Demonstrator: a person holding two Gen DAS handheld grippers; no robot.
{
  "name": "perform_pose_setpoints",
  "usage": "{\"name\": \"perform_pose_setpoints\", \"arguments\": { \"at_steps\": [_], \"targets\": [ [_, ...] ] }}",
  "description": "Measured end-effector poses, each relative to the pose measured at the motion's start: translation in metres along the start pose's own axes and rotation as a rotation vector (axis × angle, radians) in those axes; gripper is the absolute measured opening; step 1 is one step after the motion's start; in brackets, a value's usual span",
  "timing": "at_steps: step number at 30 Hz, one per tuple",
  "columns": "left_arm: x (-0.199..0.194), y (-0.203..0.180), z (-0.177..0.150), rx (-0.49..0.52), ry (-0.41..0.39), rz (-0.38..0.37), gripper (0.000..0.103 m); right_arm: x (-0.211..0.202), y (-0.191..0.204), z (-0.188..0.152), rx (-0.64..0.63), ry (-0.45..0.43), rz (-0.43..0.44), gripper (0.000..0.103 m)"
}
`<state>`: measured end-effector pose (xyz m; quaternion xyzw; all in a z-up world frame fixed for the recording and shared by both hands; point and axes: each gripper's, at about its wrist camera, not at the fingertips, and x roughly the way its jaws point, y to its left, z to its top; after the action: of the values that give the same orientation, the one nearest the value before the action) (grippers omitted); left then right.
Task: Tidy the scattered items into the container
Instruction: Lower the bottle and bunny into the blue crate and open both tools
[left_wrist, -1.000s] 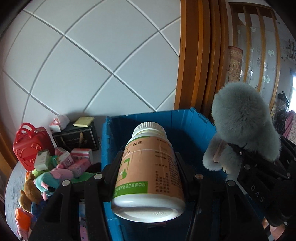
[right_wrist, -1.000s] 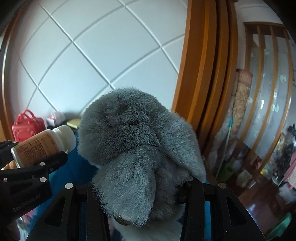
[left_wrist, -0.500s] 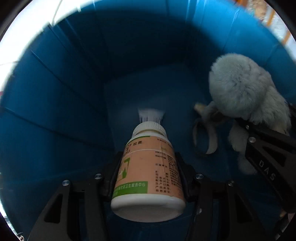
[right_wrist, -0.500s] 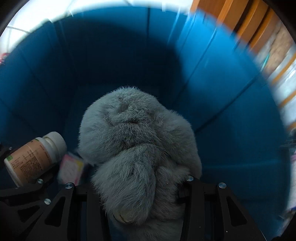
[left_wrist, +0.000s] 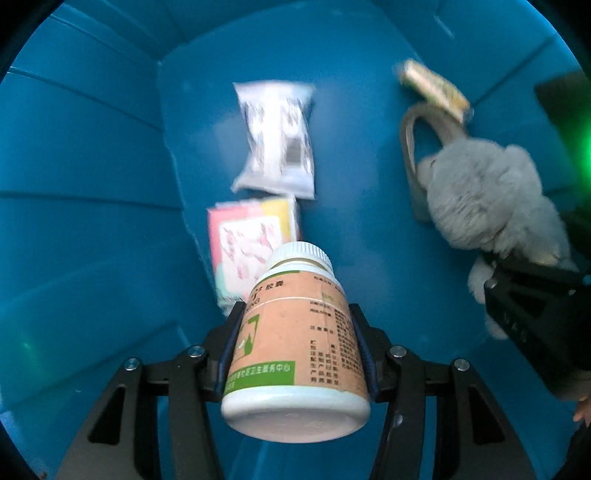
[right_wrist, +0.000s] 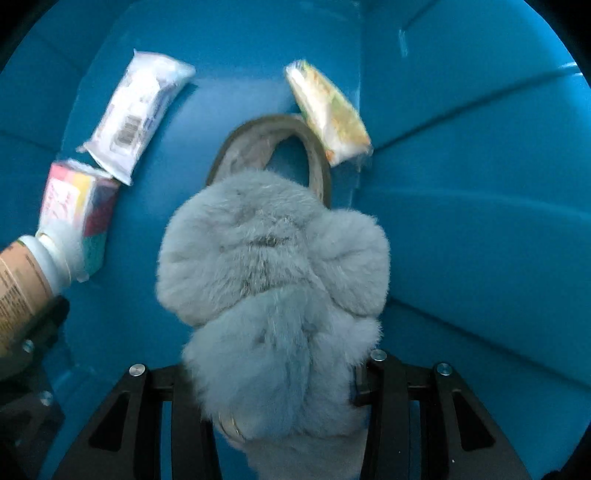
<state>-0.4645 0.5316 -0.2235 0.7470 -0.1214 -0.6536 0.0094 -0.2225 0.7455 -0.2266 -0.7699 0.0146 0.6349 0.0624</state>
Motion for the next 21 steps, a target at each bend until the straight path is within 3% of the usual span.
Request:
{"name": "perform_pose_setpoints", "arguments": {
  "at_steps": [7, 9, 11, 15, 21],
  "targets": [
    [0.015, -0.018, -0.008, 0.042, 0.082, -0.037, 0.054, 0.021, 0.009, -0.009, -0.057, 0.083, -0.044, 0.047],
    [0.015, -0.018, -0.01, 0.032, 0.09, -0.036, 0.071, 0.023, 0.008, -0.012, -0.055, 0.091, -0.045, 0.047],
    [0.012, -0.019, -0.01, 0.031, 0.072, -0.029, 0.075, 0.022, 0.007, -0.013, -0.049, 0.089, -0.043, 0.049],
    [0.009, -0.021, -0.012, 0.031, 0.06, -0.019, 0.076, 0.019, 0.004, -0.017, -0.033, 0.084, -0.034, 0.05],
    [0.006, -0.023, -0.015, 0.029, 0.054, 0.003, 0.076, 0.013, 0.003, -0.024, -0.013, 0.086, 0.016, 0.065]
  ]
}}
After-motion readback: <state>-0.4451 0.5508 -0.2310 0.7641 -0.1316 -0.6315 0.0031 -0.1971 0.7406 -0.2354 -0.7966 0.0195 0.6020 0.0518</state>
